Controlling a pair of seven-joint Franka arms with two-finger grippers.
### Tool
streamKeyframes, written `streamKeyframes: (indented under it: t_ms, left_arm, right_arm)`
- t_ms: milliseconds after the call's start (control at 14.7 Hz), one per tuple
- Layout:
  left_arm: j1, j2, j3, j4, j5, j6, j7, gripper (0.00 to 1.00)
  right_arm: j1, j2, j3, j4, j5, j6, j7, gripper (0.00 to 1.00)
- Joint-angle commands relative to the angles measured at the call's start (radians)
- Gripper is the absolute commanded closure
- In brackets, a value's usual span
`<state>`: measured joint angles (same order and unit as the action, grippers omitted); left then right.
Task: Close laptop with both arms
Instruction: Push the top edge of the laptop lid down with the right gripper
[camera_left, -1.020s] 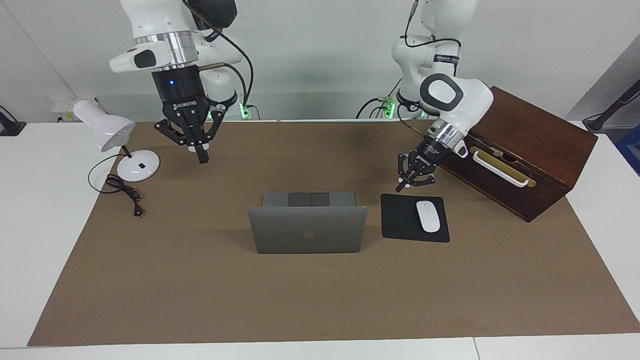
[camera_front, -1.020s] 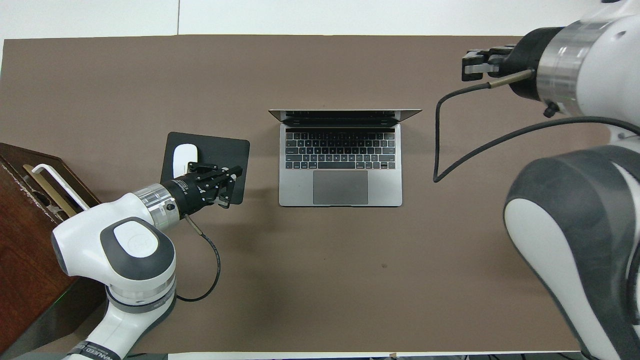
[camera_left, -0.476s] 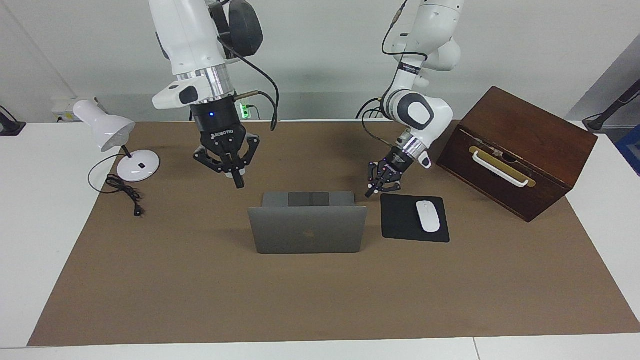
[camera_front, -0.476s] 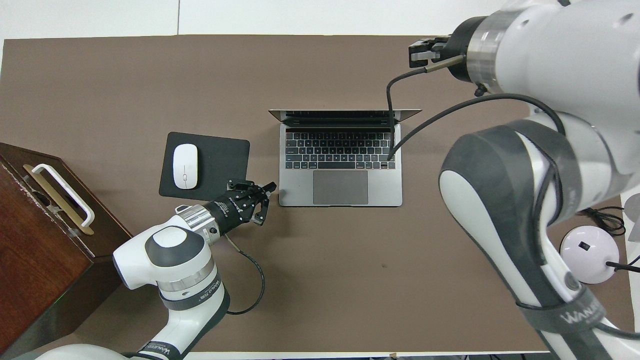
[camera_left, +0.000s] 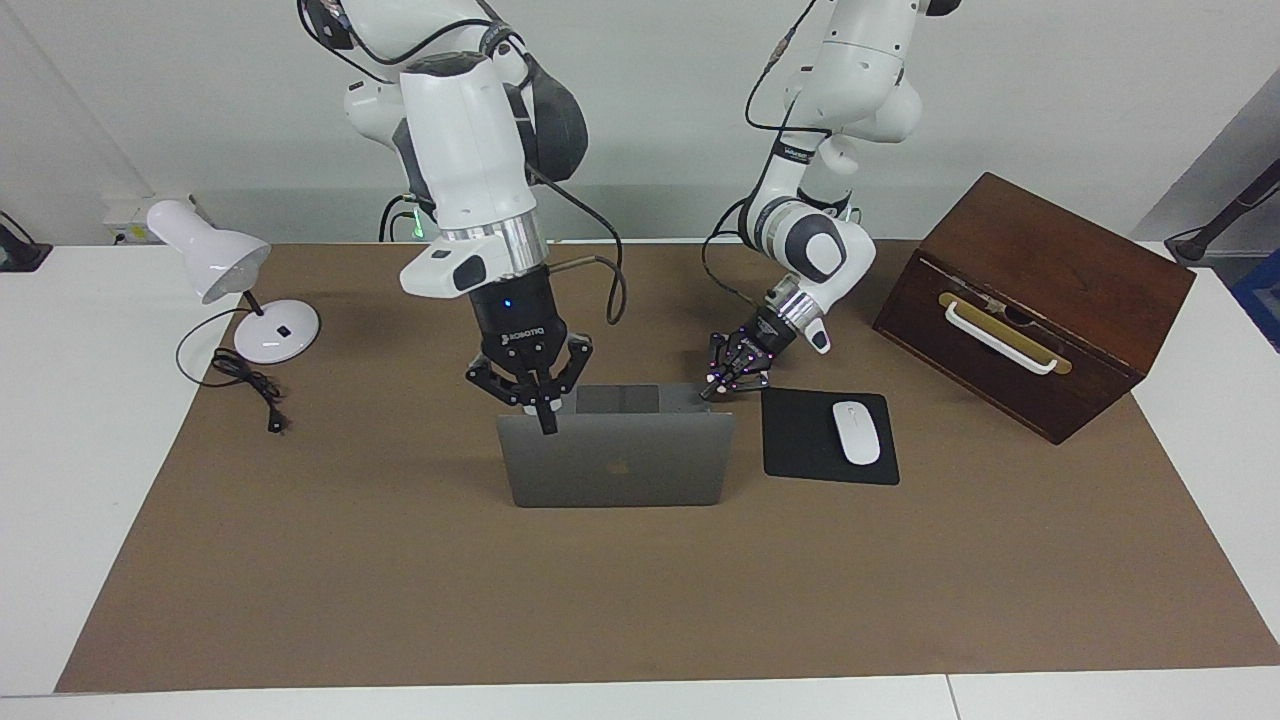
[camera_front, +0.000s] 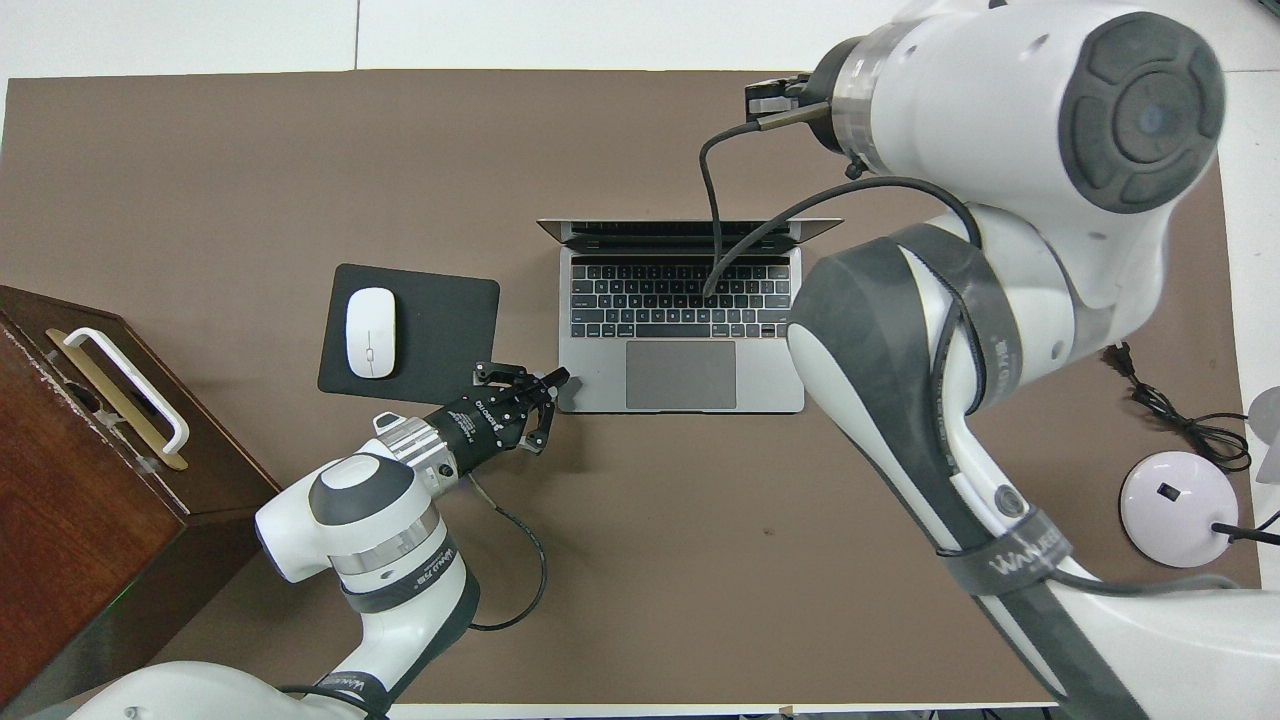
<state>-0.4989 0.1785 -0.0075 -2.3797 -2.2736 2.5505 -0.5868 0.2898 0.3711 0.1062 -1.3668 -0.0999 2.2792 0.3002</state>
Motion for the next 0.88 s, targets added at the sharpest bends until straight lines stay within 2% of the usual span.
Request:
streamKeyframes:
  t_ms: [0,408,816]
  left_arm:
    - [-0.027,0.024,0.015,0.010,-0.035,-0.013,0.050,1.00]
    - [-0.035,0.076,0.015,0.011,-0.067,-0.027,0.148,1.00]
    - [-0.026,0.110,0.018,0.000,-0.070,-0.058,0.174,1.00]
  right_arm:
    - [0.022,0.086,-0.003,0.097,-0.038,-0.001,0.062,1.00]
    - [0.045,0.163,-0.008,0.140,-0.081,0.000,0.118,1.00]
    - [0.072,0.175,-0.007,0.130,-0.086,-0.021,0.149,1.00]
